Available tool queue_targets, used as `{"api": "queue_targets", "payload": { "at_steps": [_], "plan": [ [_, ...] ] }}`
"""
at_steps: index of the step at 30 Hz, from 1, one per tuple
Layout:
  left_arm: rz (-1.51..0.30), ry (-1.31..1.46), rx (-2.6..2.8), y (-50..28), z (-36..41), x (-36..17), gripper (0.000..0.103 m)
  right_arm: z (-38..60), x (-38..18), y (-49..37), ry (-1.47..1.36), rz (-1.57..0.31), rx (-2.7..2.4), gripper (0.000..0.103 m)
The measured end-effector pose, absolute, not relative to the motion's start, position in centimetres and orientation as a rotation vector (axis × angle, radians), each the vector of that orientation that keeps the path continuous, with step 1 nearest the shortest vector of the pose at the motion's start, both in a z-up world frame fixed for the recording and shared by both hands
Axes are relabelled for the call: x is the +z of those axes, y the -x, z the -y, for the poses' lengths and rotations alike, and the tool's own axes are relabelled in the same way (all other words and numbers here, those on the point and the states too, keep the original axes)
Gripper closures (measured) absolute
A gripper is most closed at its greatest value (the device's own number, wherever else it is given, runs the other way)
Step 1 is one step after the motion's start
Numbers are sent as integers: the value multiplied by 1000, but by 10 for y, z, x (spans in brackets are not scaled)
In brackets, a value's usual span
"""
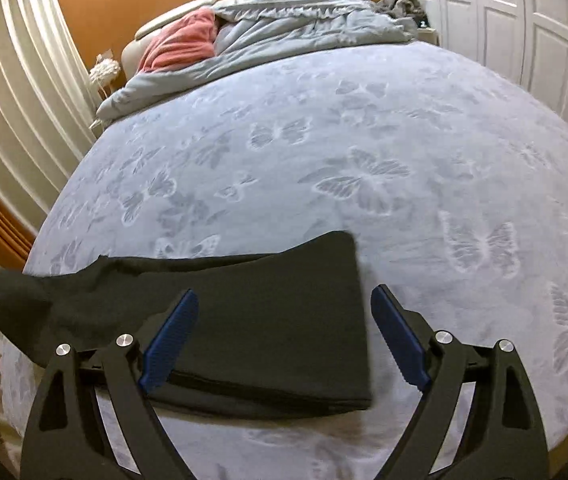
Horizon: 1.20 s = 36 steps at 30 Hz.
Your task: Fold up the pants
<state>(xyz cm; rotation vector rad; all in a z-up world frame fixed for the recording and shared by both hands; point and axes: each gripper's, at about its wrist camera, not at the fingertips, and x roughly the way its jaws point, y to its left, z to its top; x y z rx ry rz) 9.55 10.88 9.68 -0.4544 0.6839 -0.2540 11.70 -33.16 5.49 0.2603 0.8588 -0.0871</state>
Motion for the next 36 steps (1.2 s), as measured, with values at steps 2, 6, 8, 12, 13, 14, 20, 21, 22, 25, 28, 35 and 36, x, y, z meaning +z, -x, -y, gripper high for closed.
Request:
{"api": "queue_targets", "payload": {
  "at_steps": [2,6,8,12,13,14,20,21,22,25,28,35,36],
  "plan": [
    [-660,338,-408,-80,-48,96,19,334,51,-114,-253,-887,-74,17],
    [-740,222,-452,-71,-3,69,15,316,36,-114,-241,-966,6,17],
    [-792,275,-426,-74,-21,59,16,299,28,-114,-232,-995,79,17],
    [-831,483,-351,-85,-79,50,16,264,7,-130,-258,-1066,205,17],
    [-833,552,-318,-88,-99,49,16,254,2,-134,-281,-1080,234,17],
    [-832,590,-292,-88,-108,50,16,246,-1,-138,-297,-1088,261,17],
    [-790,696,-175,-88,-160,59,16,167,-20,-164,-284,-1143,418,17],
    [-789,702,-164,-87,-166,58,15,154,-29,-167,-291,-1179,435,20],
    [-792,708,-154,-86,-172,56,15,145,-36,-168,-288,-1203,430,21],
    [-816,707,-148,-83,-182,53,15,127,-40,-170,-218,-1162,367,18],
    [-843,671,-145,-78,-189,49,15,124,-36,-174,-244,-1132,388,70],
    [-848,642,-143,-74,-192,47,15,170,90,-146,-174,-817,425,90],
    [-849,642,-150,-75,-190,46,15,182,100,-140,-149,-784,390,90]
  ]
}}
